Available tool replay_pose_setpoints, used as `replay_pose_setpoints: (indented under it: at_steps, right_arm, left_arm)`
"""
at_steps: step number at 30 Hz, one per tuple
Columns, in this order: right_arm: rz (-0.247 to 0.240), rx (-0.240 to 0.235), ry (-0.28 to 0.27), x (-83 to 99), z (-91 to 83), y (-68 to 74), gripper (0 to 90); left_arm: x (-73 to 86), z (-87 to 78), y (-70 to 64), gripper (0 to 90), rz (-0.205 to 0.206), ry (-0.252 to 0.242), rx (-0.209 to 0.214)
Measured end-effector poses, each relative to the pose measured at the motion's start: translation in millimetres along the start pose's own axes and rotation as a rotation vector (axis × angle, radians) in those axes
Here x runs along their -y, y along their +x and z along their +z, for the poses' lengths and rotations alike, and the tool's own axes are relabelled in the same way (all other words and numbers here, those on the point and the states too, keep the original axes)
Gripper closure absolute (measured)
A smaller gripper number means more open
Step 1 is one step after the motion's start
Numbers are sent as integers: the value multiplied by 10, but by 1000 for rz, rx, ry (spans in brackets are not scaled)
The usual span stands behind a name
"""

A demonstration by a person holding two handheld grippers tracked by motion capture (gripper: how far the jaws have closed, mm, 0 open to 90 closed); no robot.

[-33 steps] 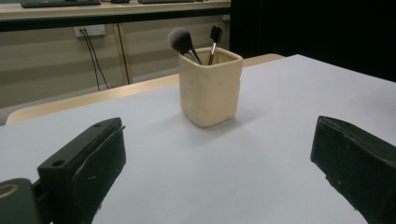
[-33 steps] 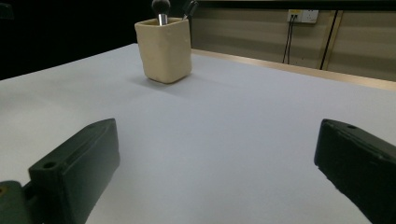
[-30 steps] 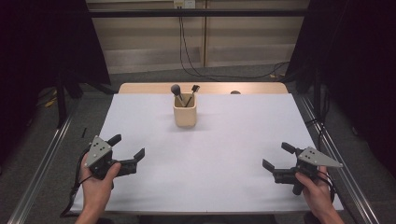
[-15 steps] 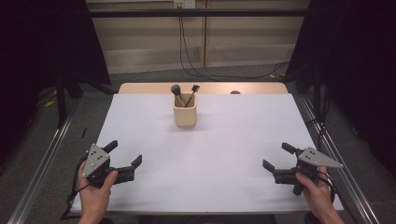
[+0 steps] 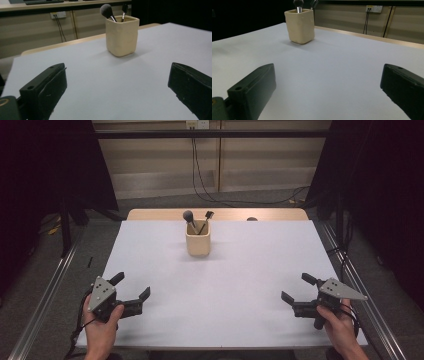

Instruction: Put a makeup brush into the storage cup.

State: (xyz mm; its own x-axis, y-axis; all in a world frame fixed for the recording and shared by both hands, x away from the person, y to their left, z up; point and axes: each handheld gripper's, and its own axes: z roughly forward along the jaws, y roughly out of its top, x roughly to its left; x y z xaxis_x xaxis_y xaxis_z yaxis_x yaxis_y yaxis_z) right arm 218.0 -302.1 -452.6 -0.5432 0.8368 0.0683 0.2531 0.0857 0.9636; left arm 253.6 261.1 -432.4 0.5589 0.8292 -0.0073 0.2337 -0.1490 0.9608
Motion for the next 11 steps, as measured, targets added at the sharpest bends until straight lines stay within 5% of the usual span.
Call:
replay_pose_setpoints:
  at_steps: [3, 11]
  right_arm:
    - [5, 1, -3, -1, -5, -3, 0]
    - [4, -2, 1, 0, 17, 1, 0]
  left_arm:
    - [13, -30, 36, 23, 8, -6, -32]
    - [7, -47, 53, 24, -8, -12, -20]
